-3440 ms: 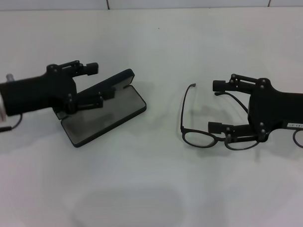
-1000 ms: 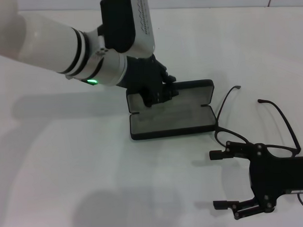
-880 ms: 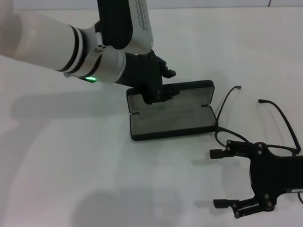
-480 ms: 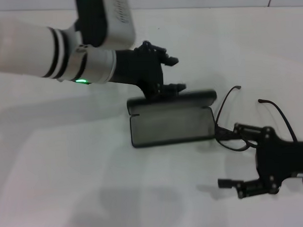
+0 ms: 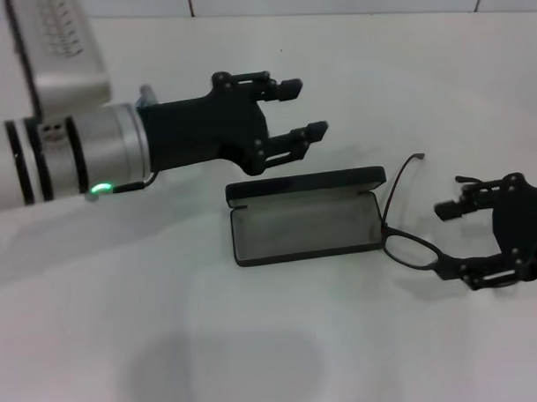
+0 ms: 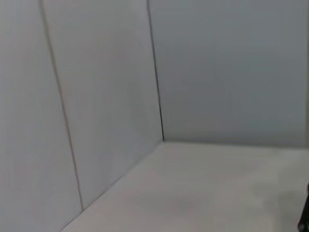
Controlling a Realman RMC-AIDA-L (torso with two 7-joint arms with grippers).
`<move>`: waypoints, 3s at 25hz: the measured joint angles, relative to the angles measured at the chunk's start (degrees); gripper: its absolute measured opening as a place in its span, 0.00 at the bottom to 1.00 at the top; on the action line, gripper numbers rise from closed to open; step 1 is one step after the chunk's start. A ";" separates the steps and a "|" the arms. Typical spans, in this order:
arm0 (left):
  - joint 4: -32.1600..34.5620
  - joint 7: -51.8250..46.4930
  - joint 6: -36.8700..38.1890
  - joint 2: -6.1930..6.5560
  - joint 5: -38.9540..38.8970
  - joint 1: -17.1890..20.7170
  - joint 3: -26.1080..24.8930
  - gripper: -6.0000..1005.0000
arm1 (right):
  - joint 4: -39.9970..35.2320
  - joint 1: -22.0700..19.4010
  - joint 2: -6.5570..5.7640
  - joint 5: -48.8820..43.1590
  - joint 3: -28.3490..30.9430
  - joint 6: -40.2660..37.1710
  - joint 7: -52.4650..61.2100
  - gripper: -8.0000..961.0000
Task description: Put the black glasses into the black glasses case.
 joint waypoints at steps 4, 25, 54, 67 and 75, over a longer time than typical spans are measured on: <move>-6.06 4.32 4.18 0.05 -4.32 -0.18 -3.36 0.58 | -9.60 3.51 0.32 -13.03 -5.65 -0.54 16.73 0.83; -10.37 6.01 9.11 0.19 -4.48 -0.56 -8.89 0.58 | -7.30 10.68 0.87 -28.05 -24.45 6.47 34.85 0.51; -12.60 6.07 18.70 0.04 -8.77 -1.90 -9.40 0.58 | -4.62 0.24 0.82 1.02 0.11 -11.55 -5.60 0.12; -23.66 5.57 29.48 0.48 -10.46 -10.76 -9.68 0.58 | 11.24 1.06 0.77 14.05 0.36 -9.22 -30.66 0.12; -29.40 2.67 28.83 0.53 -6.74 -16.47 -9.68 0.58 | 12.63 0.37 0.88 16.92 0.36 -8.74 -35.68 0.12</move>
